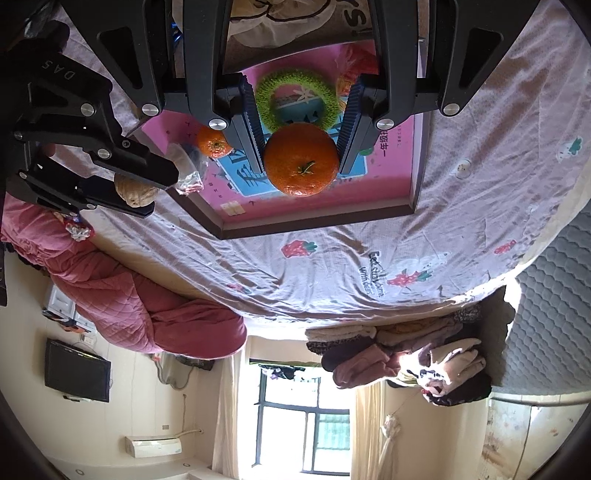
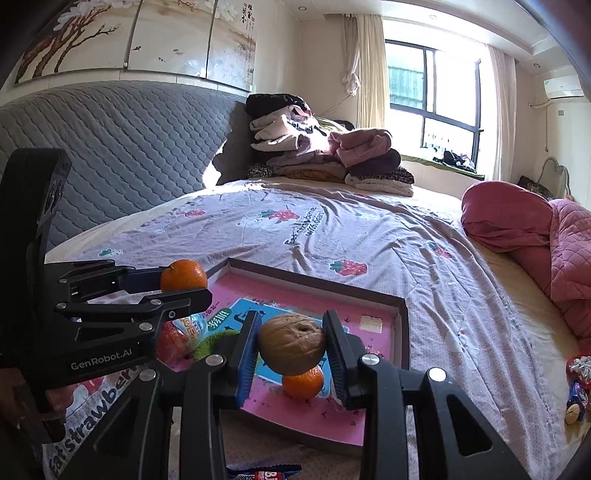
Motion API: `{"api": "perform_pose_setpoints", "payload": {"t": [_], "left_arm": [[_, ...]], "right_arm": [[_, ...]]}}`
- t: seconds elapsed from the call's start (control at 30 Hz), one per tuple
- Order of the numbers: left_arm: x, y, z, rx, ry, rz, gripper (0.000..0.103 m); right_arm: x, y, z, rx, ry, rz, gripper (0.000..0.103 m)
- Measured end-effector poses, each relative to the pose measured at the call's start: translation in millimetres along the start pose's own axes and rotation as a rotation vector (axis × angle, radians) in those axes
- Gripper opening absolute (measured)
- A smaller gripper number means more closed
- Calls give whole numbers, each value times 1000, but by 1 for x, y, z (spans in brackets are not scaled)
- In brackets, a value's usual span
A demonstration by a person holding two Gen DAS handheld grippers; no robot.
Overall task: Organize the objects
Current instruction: 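Lower orange onto green ring and open left gripper while right gripper releases walnut in tray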
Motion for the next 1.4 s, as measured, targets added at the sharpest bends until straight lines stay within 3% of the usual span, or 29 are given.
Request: {"api": "perform_pose_setpoints", "payload": {"t": [0.27,0.93,1.4], "left_arm": [[18,-1,34,9,83,-3,40],[45,-11,62,67,225,10,40],[51,-13,65,107,271,-17,40]], "right_arm": [[29,-7,36,5,127,16,35],[58,-12,67,-22,256,66,35],[60,-18,69,-37,266,120,35]]}}
Point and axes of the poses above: each gripper's, at about its wrist camera, not at the fingertips, and z roughly the way its jaws point, y to its left, x to its underside, the point moved 8 cm from there along z, roughly the way its jaws point, and after that the axes turned 6 degrees about y, right-handed, at the moved point
